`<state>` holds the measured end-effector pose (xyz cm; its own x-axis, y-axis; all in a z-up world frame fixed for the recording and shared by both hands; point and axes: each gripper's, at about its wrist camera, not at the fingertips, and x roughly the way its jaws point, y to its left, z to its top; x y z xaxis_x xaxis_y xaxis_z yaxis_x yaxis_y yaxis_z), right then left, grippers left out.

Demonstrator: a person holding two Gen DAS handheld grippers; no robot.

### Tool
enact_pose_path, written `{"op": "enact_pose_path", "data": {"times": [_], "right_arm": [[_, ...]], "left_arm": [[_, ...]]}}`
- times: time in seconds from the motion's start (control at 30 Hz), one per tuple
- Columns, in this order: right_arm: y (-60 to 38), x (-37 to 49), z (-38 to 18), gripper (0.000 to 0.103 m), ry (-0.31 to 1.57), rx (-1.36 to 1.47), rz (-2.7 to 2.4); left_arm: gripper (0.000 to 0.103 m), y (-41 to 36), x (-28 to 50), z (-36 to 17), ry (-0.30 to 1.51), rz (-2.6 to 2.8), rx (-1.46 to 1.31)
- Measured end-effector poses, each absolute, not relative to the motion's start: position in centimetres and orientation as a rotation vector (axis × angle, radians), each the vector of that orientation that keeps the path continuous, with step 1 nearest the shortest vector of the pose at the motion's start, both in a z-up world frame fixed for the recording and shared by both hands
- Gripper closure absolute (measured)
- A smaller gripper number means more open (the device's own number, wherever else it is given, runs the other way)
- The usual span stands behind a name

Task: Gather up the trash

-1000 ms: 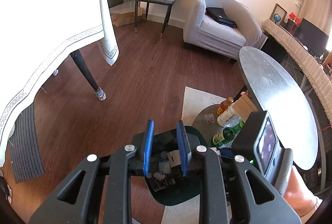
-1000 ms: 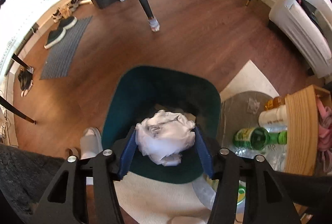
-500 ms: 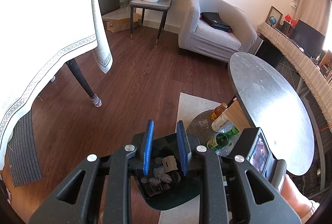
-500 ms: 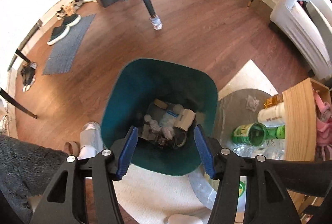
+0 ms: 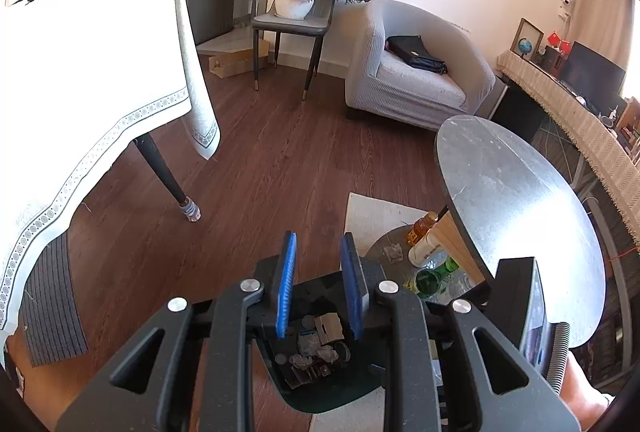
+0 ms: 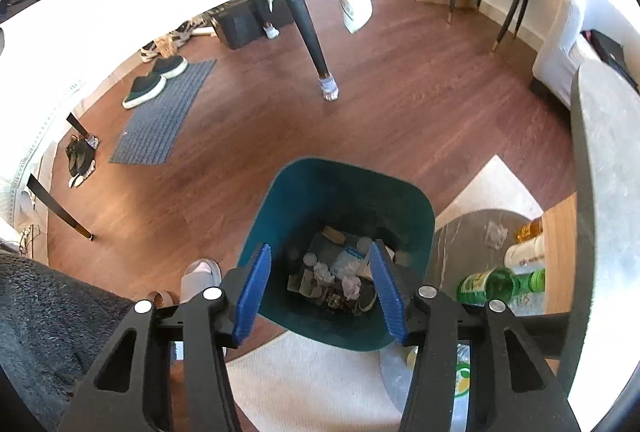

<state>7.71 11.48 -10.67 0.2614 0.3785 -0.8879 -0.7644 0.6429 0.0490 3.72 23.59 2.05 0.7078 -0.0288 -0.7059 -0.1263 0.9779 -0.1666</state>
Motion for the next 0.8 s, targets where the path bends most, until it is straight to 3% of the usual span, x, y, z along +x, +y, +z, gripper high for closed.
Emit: {"op": "enact_pose_path", "data": {"times": [0.6, 0.7, 0.8], "right_arm": [[9.5, 7.6, -4.6, 0.057, 0.839, -0.353, 0.772], [8.3, 7.6, -3.6, 0.057, 0.809, -0.337, 0.729], [6.3, 7.1, -2.2, 0.056, 0.765, -0.297, 0.675]], "left_arm": [[0.076, 22.6, 3.1, 3.5, 0.752, 0.057, -0.178], [0.051, 22.0, 3.0, 3.8, 0.743, 0.045, -0.168], [0.040, 20.8, 2.6, 4.2, 0.715, 0.023, -0.156]]}}
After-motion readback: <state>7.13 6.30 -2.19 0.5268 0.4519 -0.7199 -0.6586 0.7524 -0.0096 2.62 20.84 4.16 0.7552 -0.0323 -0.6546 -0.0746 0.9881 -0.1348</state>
